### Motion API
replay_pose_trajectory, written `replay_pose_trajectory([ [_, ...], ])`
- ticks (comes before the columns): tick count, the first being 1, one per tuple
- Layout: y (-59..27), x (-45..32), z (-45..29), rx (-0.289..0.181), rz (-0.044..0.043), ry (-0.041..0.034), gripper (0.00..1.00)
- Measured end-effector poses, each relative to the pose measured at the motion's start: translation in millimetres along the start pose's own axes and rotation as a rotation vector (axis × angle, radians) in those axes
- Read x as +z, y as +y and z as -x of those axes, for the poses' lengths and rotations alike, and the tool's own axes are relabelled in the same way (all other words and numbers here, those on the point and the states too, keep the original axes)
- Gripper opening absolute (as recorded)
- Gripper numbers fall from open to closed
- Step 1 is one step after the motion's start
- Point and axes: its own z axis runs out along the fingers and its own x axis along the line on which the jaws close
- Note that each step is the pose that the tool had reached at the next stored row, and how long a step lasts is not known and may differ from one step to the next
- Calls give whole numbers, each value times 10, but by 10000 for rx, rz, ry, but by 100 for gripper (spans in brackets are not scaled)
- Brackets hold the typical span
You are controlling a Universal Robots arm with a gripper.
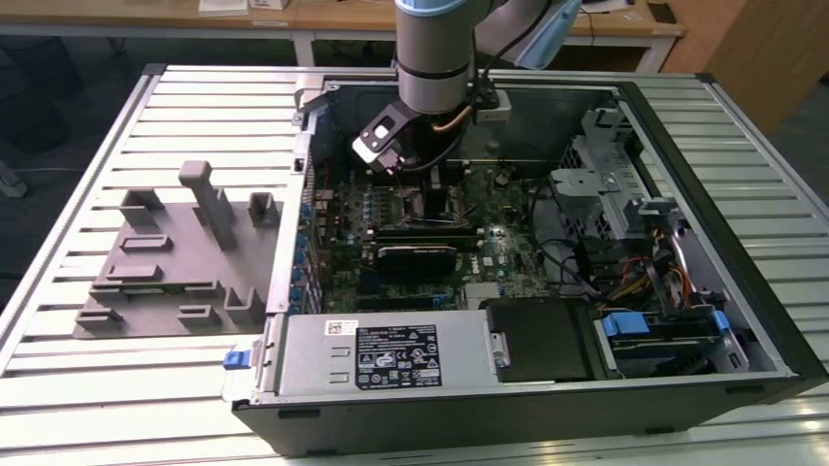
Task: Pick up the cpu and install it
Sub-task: 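Place the cpu into insertion slot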
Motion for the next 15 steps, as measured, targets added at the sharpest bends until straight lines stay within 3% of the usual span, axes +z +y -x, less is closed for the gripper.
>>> replay_pose_trajectory([
  [2,0,0,0,10,-3,170,61],
  [3,0,-1,0,12,-4,205,61],
  [8,0,-1,0,13,-2,213,61],
  [15,3,-58,2,12,-3,211,61],
])
